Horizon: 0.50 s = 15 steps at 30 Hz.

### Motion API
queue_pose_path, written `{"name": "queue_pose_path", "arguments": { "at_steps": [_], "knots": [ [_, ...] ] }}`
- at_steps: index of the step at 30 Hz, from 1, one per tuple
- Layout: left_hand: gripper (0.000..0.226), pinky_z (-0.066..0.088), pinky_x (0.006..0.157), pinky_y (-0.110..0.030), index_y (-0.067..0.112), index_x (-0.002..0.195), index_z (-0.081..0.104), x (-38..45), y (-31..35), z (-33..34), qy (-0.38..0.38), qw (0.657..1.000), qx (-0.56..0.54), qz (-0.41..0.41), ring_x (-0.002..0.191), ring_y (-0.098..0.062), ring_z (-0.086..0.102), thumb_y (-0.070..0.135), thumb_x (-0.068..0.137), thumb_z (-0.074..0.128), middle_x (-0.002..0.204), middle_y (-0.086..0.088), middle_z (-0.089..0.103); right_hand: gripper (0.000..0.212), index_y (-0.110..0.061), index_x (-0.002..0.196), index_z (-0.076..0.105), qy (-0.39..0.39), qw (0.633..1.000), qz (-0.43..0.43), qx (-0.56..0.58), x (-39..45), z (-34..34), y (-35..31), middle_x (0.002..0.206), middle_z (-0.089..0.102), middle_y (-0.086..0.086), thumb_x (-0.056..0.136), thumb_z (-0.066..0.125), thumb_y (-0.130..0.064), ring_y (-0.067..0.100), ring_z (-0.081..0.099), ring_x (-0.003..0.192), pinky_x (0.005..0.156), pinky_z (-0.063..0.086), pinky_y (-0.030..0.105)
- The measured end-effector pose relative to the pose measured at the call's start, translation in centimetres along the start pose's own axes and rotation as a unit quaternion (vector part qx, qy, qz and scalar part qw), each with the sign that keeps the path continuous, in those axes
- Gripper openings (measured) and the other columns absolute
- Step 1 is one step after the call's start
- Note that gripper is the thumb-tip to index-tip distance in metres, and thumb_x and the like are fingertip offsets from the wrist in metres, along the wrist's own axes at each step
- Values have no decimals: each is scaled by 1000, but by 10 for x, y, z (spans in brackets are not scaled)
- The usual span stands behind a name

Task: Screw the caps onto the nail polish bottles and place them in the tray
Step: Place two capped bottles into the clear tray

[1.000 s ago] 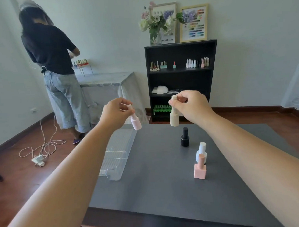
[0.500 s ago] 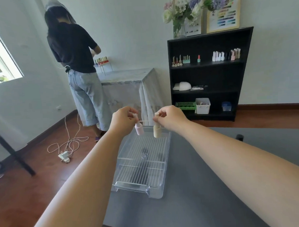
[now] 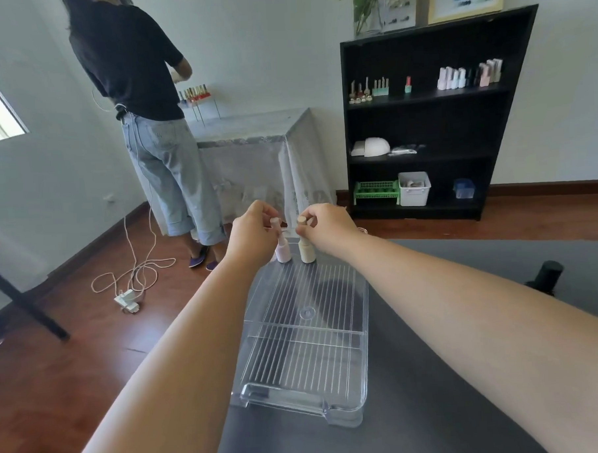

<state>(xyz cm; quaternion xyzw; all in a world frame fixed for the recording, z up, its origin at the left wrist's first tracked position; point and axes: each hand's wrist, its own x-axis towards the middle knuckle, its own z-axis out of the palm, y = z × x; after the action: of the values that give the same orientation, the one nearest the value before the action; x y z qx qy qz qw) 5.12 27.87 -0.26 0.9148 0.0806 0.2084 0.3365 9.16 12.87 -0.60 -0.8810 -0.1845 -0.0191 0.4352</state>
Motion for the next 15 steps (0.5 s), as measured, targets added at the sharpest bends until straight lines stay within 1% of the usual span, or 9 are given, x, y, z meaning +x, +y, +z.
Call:
{"name": "queue_pose_path", "arguments": {
  "at_steps": [3,5,7,8,10,11,12,13,15],
  "knots": [
    [8,39,59,-13,16,98,62,3,-1,2,2,1000,-7,-6,82,-18,66,12,91,60,94,-3,68,3,-24,91,62,16,1000,2,7,5,8,1,73,50,-17,89,61,-22,0,47,66,53,30,15],
    [12,39,58,-11,17,99,64,4,-1,2,-1,1000,-2,-8,79,-15,65,11,90,61,96,-3,69,4,-25,92,60,17,1000,15,12,8,12,0,72,49,-18,90,59,-22,6,50,70,53,29,15],
    [18,39,60,-12,18,103,68,4,0,0,-6,1000,9,-6,79,-14,64,9,89,61,102,-4,69,5,-25,94,59,7,999,30,20,9,14,-3,74,50,-16,91,57,-23,12,52,78,53,30,17],
    [22,41,65,-14,18,107,69,4,2,-1,-9,1000,16,-3,82,-14,64,7,89,60,107,-4,69,8,-24,98,60,-3,999,37,24,9,14,-4,80,54,-14,91,57,-23,14,53,82,55,32,19],
    [32,44,81,-21,19,115,68,1,6,-5,-14,999,28,9,95,-18,65,5,89,58,118,-5,65,23,-20,113,61,-24,998,54,28,6,13,-5,107,62,-5,91,58,-22,18,55,97,70,37,21],
    [36,42,88,-24,20,120,65,-1,8,-7,-12,999,36,16,102,-21,64,5,88,59,123,-5,62,31,-18,122,59,-31,997,60,23,5,11,-6,123,60,1,91,59,-22,21,55,108,78,36,22],
    [40,40,92,-25,21,124,63,-2,11,-11,-7,999,44,22,109,-23,60,6,87,60,125,-6,60,37,-18,128,56,-36,997,64,16,2,6,-7,133,55,3,91,58,-20,22,53,116,82,36,23],
    [42,37,92,-24,22,127,62,-4,14,-14,-1,998,52,27,113,-24,57,7,87,60,126,-6,58,41,-19,131,54,-41,997,63,13,-1,0,-8,138,52,4,90,57,-18,23,52,120,85,37,24],
    [45,34,90,-23,24,128,60,-8,24,-22,9,998,54,36,116,-23,55,7,86,61,127,-3,57,42,-20,131,53,-49,997,55,8,-8,-17,-10,139,51,5,89,55,-14,24,53,119,90,43,28]
  ]
}}
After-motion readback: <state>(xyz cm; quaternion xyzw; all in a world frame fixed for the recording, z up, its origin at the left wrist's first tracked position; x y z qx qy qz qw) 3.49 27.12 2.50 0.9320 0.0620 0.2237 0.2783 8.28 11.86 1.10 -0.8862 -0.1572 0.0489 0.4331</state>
